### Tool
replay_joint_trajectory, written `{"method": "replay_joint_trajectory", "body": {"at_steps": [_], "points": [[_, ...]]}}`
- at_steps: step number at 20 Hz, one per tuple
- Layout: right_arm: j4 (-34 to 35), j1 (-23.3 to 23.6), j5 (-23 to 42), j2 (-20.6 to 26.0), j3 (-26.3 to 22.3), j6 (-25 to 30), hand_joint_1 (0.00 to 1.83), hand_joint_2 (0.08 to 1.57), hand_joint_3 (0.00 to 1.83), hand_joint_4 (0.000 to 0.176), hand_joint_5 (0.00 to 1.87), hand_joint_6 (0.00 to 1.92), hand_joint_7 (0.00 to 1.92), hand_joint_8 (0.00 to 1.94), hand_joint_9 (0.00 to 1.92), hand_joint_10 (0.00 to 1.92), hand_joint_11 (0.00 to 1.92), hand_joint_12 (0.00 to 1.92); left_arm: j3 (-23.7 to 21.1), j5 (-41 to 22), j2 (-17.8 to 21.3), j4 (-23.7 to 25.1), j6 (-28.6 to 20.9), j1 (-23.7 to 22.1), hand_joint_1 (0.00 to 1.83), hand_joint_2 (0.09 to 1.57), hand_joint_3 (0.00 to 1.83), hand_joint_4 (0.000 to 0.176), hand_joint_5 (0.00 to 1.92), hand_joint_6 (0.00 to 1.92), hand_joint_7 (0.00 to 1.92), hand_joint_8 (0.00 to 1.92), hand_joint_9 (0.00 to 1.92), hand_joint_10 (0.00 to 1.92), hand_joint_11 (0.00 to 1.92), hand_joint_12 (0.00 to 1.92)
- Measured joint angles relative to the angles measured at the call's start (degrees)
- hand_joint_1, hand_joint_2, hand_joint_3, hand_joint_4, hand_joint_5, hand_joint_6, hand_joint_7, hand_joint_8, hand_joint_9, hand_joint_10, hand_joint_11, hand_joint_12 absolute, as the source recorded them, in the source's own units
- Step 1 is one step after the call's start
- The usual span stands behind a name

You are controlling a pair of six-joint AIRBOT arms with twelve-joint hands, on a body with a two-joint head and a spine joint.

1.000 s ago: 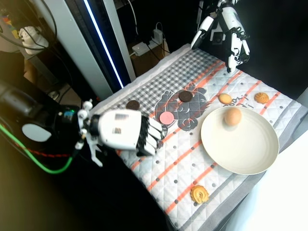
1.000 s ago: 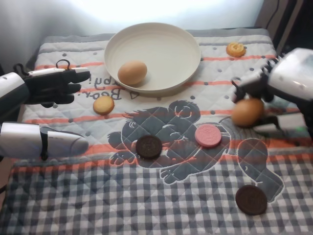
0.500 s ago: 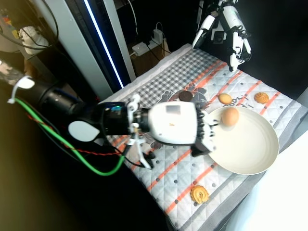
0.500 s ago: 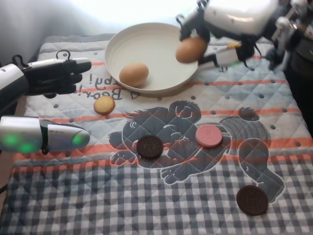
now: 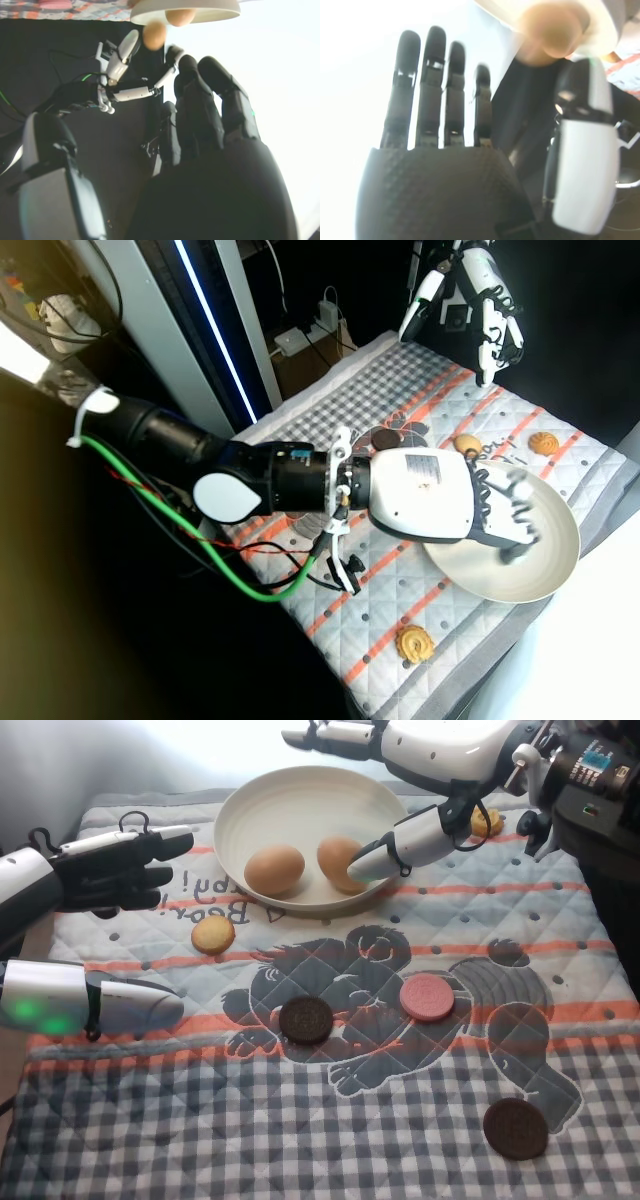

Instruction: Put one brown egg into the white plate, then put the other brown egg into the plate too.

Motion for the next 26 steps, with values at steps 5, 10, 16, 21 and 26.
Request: {"method": "replay_joint_trajectory", "body": {"at_steps": [5, 10, 16, 21, 26], "points": [[11.15, -7.78, 14.43, 9.6, -9.99, 0.17, 0.49, 0.85, 0.0, 0.176, 0.0, 0.0, 0.12, 0.01, 0.14, 0.01, 0.0, 0.58, 1.64, -3.91, -0.11, -1.03, -9.44, 2.69, 0.84, 0.78, 0.0, 0.135, 0.26, 0.0, 0.36, 0.0, 0.48, 0.01, 0.0, 1.4], [22.97, -17.44, 39.26, 20.0, -19.63, -0.2, 0.51, 0.96, 0.01, 0.153, 0.11, 0.01, 0.16, 0.0, 0.08, 0.0, 0.0, 0.14, 0.92, -17.03, 0.35, -2.62, -16.28, 6.91, 0.81, 0.77, 0.0, 0.138, 0.21, 0.0, 0.32, 0.0, 0.49, 0.01, 0.0, 1.3], [27.8, -32.02, 60.35, 25.38, -28.81, -0.17, 0.59, 1.04, 0.0, 0.105, 0.23, 0.0, 0.35, 0.01, 0.31, 0.01, 0.13, 0.3, 0.87, -31.45, 0.33, -3.5, -28.57, 12.83, 0.58, 0.89, 0.04, 0.061, 0.06, 0.01, 0.24, 0.02, 0.43, 0.01, 0.0, 1.39], [31.93, -34.12, 66.29, 24.76, -30.25, -0.24, 0.38, 1.23, 0.01, 0.0, 0.34, 0.0, 0.38, 0.0, 0.34, 0.0, 0.26, 0.11, 1.6, -39.82, -2.47, -2.54, -35.95, 15.43, 0.21, 1.15, 0.04, 0.08, 0.16, 0.01, 0.27, 0.0, 0.39, 0.0, 0.0, 1.27], [28.41, -32.81, 65.68, 25.03, -30.69, -0.2, 0.54, 1.19, 0.0, 0.025, 0.36, 0.0, 0.4, 0.0, 0.42, 0.01, 0.33, 0.07, 2.19, -41.51, -2.71, -3.19, -37.29, 15.72, 0.3, 1.17, 0.01, 0.02, 0.28, 0.01, 0.33, 0.0, 0.43, 0.01, 0.0, 1.15]]}}
